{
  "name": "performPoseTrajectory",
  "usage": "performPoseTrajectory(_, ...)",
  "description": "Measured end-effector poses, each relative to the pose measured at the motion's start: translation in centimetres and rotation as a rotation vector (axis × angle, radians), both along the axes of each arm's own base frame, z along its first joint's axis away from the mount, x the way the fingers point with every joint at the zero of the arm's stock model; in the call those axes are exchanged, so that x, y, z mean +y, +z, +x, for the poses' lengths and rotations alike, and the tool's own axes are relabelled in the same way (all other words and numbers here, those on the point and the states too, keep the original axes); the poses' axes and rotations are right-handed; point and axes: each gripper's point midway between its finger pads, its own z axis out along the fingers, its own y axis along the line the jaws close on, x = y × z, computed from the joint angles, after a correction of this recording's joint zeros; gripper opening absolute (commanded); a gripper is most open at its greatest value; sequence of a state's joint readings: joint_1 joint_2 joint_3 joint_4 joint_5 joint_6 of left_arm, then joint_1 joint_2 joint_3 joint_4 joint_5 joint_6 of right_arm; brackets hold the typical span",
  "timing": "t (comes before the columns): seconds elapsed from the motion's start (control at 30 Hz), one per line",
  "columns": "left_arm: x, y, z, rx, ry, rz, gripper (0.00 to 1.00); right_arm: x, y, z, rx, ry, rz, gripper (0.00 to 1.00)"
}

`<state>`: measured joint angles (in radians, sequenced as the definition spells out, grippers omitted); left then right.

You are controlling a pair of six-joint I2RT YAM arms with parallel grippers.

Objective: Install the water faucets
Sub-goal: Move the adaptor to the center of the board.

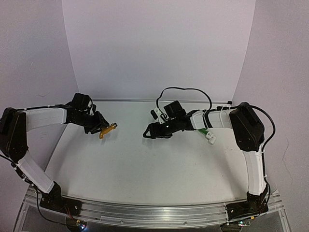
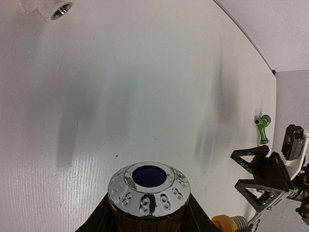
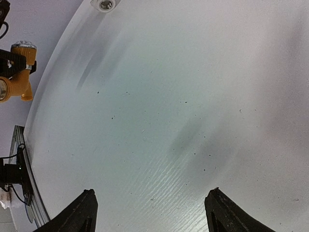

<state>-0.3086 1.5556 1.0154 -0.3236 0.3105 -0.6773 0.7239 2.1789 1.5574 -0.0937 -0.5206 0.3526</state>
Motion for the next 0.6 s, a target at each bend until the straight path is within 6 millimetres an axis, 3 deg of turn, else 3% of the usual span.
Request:
performPoseTrajectory(0.17, 1.8, 0.7, 0.7, -0.029, 0.064, 0.007, 0.00, 2.2, 0.5, -0.1, -0.035, 0.026, 0.011, 0.79)
performPoseTrajectory(0.43, 12.0, 0.6, 4.5, -0.090, 0.403, 0.277, 0.00, 2.9, 0.0, -0.1, -0.038, 0.013, -0.001, 0.79)
performPoseTrajectory(0.6, 15.9, 2.1, 9.0, -0.153, 0.582, 0.454, 0.00, 2.2, -0.3, -0.1, -0.039, -0.004, -0.014, 0.79)
